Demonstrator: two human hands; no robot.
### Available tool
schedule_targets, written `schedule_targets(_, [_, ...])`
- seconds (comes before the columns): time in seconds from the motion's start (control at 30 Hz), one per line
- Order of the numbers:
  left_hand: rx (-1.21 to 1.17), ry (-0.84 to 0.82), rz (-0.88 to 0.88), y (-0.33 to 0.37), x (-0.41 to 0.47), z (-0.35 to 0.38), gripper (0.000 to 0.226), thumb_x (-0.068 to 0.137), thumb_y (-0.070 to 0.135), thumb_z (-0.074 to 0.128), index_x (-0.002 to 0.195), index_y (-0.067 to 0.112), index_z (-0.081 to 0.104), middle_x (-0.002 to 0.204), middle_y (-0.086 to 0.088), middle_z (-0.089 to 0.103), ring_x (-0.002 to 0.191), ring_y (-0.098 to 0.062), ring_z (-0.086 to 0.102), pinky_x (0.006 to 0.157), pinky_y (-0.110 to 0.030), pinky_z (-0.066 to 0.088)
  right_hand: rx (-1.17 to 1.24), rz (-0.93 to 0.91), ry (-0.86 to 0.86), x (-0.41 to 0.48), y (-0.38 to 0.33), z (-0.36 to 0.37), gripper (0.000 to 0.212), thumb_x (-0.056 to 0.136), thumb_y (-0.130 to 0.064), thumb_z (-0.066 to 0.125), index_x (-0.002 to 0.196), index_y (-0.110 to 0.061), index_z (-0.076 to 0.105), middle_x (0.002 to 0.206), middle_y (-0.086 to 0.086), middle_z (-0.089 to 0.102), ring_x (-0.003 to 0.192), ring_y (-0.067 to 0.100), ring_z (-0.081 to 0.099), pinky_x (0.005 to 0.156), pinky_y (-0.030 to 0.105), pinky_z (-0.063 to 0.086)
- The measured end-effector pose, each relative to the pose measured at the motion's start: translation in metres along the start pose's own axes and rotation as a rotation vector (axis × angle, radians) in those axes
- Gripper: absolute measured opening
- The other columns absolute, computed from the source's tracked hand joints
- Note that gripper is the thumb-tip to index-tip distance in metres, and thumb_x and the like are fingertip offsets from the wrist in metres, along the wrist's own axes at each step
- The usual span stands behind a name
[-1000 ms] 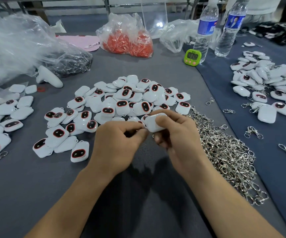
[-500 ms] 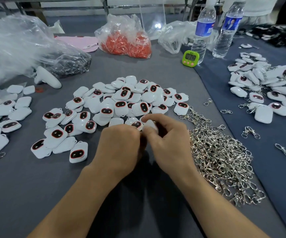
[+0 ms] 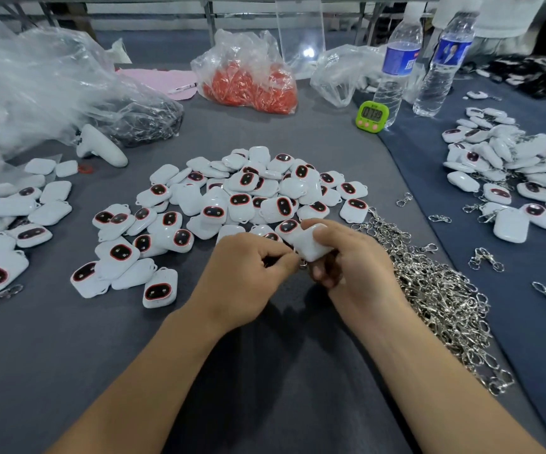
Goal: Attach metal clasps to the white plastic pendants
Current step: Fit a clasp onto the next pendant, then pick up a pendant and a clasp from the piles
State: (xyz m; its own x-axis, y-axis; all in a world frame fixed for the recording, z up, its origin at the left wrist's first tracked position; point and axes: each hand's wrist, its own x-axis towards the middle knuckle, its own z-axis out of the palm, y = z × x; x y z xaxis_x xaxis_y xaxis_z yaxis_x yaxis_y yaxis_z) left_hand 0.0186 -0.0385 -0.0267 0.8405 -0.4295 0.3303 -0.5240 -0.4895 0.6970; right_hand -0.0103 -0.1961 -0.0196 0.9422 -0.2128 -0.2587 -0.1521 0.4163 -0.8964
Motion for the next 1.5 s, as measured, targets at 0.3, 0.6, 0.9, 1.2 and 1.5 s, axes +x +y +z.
schedule_targets(0.3, [0.453, 0.024, -0.013, 0.003, -0.005, 0.014, 0.025, 0.093, 0.044, 0.058, 0.086, 0.026, 0.074, 0.076, 0.004, 0.07, 0.072, -0.019, 0.062, 0.063, -0.034, 0.046, -0.585, -0.358, 0.034, -0.001, 0.002, -0.006, 0.02, 0.088, -0.004, 0.063, 0.087, -0.02, 0.076, 0.056, -0.007, 0.062, 0.043, 0.01, 0.051, 0.046, 0.022, 0.041])
schedule_targets(0.6, [0.155, 0.133, -0.226, 0.0, -0.005, 0.015, 0.034, 0.083, 0.046, 0.073, 0.116, 0.044, 0.07, 0.074, 0.023, 0.065, 0.073, -0.001, 0.058, 0.066, -0.021, 0.045, 0.771, -0.118, 0.043, 0.015, -0.049, -0.058, 0.045, 0.086, -0.035, 0.069, 0.116, -0.003, 0.064, 0.107, 0.011, 0.075, 0.085, 0.016, 0.074, 0.062, 0.02, 0.057])
schedule_targets(0.9, [0.502, 0.178, -0.083, 0.0, -0.001, 0.015, 0.047, 0.083, 0.021, 0.069, 0.13, 0.023, 0.066, 0.119, 0.004, 0.066, 0.112, -0.018, 0.051, 0.102, -0.032, 0.039, -0.835, -0.443, 0.106, 0.013, -0.013, -0.025, 0.014, 0.081, -0.016, 0.077, 0.092, -0.024, 0.08, 0.079, -0.013, 0.076, 0.072, -0.003, 0.066, 0.066, 0.006, 0.044])
schedule_targets(1.2, [0.601, 0.151, -0.154, -0.007, 0.0, 0.012, 0.032, 0.096, 0.035, 0.058, 0.125, 0.025, 0.065, 0.122, 0.006, 0.063, 0.112, -0.018, 0.054, 0.096, -0.034, 0.037, -1.31, -0.444, -0.055, 0.005, -0.004, -0.012, 0.018, 0.082, -0.022, 0.077, 0.099, -0.029, 0.077, 0.093, -0.01, 0.067, 0.09, 0.014, 0.061, 0.079, 0.025, 0.044])
schedule_targets(1.5, [0.539, 0.383, -0.201, 0.001, 0.0, 0.0, 0.026, 0.102, 0.019, 0.055, 0.076, 0.02, 0.063, 0.063, 0.008, 0.051, 0.062, -0.027, 0.048, 0.067, -0.034, 0.032, -1.076, -0.439, -0.045, -0.003, -0.002, -0.01, 0.011, 0.078, -0.017, 0.082, 0.074, -0.026, 0.078, 0.062, -0.016, 0.067, 0.066, 0.0, 0.063, 0.061, 0.009, 0.046])
